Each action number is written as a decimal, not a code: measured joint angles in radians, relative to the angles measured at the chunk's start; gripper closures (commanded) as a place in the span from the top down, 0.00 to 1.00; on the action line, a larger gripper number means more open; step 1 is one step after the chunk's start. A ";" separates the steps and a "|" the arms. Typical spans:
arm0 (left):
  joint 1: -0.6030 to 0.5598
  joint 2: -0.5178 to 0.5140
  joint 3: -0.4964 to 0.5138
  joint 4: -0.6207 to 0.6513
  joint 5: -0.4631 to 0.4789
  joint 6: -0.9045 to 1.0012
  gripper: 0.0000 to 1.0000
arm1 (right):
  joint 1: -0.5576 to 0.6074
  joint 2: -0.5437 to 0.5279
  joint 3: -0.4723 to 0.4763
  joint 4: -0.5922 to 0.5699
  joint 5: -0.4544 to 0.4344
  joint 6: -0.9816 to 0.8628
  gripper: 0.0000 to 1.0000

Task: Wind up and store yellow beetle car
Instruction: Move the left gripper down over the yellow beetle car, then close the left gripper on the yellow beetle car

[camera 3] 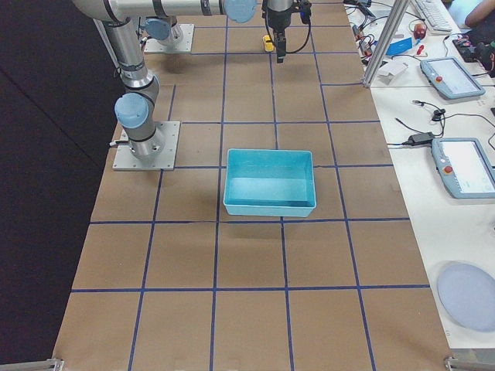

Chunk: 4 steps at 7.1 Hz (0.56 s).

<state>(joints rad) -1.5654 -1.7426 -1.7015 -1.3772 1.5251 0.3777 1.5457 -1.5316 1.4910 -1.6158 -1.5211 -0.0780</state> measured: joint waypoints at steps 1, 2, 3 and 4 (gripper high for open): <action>-0.006 -0.003 -0.053 0.068 0.001 0.113 1.00 | 0.000 0.000 0.000 0.002 -0.004 0.001 1.00; -0.008 -0.003 -0.107 0.136 0.004 0.230 1.00 | 0.000 0.001 0.000 0.002 -0.006 0.000 1.00; -0.009 0.000 -0.154 0.193 0.008 0.359 0.99 | 0.000 0.002 0.001 0.003 -0.007 -0.001 1.00; -0.009 0.002 -0.187 0.241 0.012 0.502 0.99 | -0.001 0.002 0.001 0.003 -0.008 -0.001 1.00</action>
<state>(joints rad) -1.5744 -1.7405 -1.8881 -1.1363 1.5371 0.8798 1.5452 -1.5300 1.4921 -1.6127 -1.5295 -0.0794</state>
